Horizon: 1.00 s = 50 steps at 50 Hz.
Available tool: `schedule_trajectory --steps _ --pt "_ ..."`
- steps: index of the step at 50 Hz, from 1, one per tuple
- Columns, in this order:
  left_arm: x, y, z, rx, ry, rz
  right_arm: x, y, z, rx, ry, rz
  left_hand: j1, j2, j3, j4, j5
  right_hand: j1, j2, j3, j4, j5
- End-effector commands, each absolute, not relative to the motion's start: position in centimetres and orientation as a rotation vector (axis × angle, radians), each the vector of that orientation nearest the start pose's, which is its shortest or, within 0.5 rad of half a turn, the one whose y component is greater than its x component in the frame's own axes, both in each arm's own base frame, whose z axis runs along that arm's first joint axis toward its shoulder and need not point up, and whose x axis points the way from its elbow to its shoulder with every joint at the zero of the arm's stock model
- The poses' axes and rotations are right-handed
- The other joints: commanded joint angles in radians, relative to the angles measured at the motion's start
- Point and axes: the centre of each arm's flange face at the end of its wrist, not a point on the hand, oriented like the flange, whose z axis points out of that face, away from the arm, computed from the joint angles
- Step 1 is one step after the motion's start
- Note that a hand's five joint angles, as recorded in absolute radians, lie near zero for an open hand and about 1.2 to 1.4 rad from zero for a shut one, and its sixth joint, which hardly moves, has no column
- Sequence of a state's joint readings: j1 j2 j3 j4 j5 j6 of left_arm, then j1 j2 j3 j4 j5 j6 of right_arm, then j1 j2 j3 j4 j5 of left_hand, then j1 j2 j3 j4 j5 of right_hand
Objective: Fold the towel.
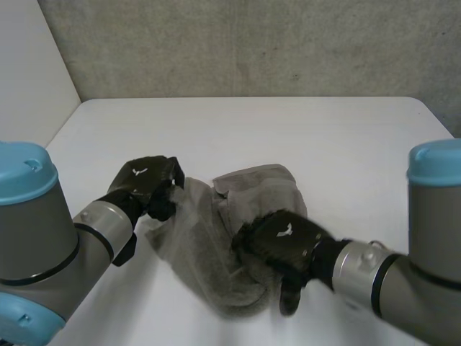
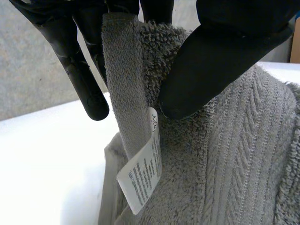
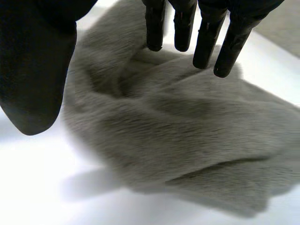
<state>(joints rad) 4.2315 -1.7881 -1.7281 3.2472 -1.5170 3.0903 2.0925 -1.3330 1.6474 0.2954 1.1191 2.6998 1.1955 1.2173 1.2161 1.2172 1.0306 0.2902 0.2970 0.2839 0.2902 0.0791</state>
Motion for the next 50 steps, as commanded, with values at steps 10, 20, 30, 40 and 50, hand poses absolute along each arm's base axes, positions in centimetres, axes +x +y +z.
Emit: schedule_trajectory --steps 10,20,30,40,50 --pt "-24.9 -20.2 20.0 0.694 2.742 -1.975 28.9 -22.3 26.2 -1.150 1.914 -1.529 0.201 0.179 0.180 0.179 0.191 0.077 0.070 0.083 0.077 0.113" --pt "-24.2 -18.8 20.3 0.699 2.748 -1.955 32.5 -26.2 25.2 -1.315 1.756 -1.504 0.201 0.179 0.180 0.179 0.191 0.144 0.137 0.150 0.144 0.181" --pt "-23.2 -18.9 19.6 0.650 2.762 -1.911 37.0 -25.6 21.1 -1.643 1.646 -1.295 0.201 0.179 0.180 0.179 0.191 0.220 0.214 0.227 0.220 0.257" --pt "-22.9 -19.3 19.5 0.627 2.762 -1.905 38.5 -25.6 17.9 -1.820 1.573 -1.311 0.201 0.179 0.180 0.179 0.191 0.337 0.331 0.344 0.337 0.374" --pt "-22.8 -19.3 19.5 0.621 2.764 -1.902 39.0 -27.3 16.5 -1.864 1.580 -1.446 0.201 0.179 0.180 0.179 0.191 0.397 0.390 0.403 0.397 0.433"
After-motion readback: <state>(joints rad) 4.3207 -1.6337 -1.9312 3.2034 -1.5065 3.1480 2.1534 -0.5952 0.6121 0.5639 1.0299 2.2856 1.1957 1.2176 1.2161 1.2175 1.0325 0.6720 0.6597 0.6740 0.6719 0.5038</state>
